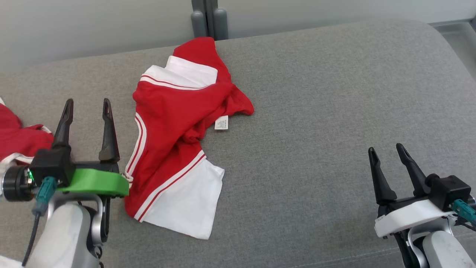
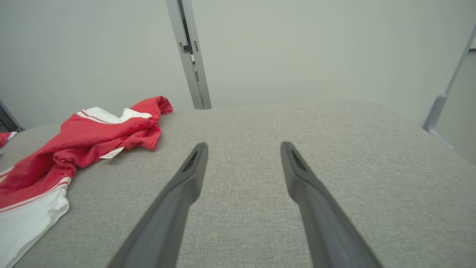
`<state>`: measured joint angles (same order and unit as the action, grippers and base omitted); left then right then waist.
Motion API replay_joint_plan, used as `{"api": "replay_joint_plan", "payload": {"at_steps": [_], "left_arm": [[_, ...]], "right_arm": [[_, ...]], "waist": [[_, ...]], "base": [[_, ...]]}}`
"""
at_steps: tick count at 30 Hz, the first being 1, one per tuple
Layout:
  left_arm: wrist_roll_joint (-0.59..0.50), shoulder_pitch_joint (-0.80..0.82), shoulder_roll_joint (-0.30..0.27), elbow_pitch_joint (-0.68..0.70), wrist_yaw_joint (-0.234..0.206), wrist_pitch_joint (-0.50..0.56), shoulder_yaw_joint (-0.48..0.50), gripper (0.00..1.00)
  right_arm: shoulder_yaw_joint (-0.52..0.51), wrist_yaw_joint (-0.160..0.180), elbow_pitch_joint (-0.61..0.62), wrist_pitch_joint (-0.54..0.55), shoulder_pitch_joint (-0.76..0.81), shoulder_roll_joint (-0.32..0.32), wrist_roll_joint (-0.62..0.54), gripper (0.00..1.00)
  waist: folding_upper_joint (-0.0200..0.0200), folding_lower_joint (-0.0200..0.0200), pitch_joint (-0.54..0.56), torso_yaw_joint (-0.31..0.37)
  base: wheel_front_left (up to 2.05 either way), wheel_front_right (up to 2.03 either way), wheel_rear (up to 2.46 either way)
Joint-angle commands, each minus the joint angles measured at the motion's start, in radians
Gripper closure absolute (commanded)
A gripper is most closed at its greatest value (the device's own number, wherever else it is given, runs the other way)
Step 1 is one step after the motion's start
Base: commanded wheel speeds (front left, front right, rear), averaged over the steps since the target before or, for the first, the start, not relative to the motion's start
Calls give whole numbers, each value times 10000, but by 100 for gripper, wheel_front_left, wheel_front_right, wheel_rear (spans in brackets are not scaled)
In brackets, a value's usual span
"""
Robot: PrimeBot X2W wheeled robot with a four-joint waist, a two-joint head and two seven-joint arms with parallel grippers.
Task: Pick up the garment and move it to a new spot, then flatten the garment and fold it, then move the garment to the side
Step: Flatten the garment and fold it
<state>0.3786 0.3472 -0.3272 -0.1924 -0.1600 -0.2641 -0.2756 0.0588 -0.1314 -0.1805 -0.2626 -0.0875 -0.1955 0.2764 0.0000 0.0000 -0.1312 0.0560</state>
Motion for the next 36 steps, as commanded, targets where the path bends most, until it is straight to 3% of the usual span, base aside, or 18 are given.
{"api": "replay_joint_plan", "payload": {"at_steps": [1, 12, 23, 36], "left_arm": [[-167, -471, 141, 286, 4, -3, 223, 0], [-1389, -2881, 1520, 1919, 402, -3, 1812, 0], [-2133, -4139, 2080, 1913, 1336, -3, 2139, 0], [-2428, -3912, 2458, 1529, 1699, -3, 2359, 0]], "right_arm": [[-69, 14, 31, -32, 140, 18, -86, 0], [-161, 14, 26, -32, 517, 63, -168, 0], [-206, 14, -22, -32, 816, 80, -199, 0], [185, 14, -694, -32, 345, -248, -64, 0]], "waist": [[0, 0, 262, -275], [0, 0, 615, -710], [0, 0, 852, -1110], [0, 0, 859, -1882]], "base": [[0, 0, 0], [0, 0, 0], [0, 0, 0], [0, 0, 0]]}}
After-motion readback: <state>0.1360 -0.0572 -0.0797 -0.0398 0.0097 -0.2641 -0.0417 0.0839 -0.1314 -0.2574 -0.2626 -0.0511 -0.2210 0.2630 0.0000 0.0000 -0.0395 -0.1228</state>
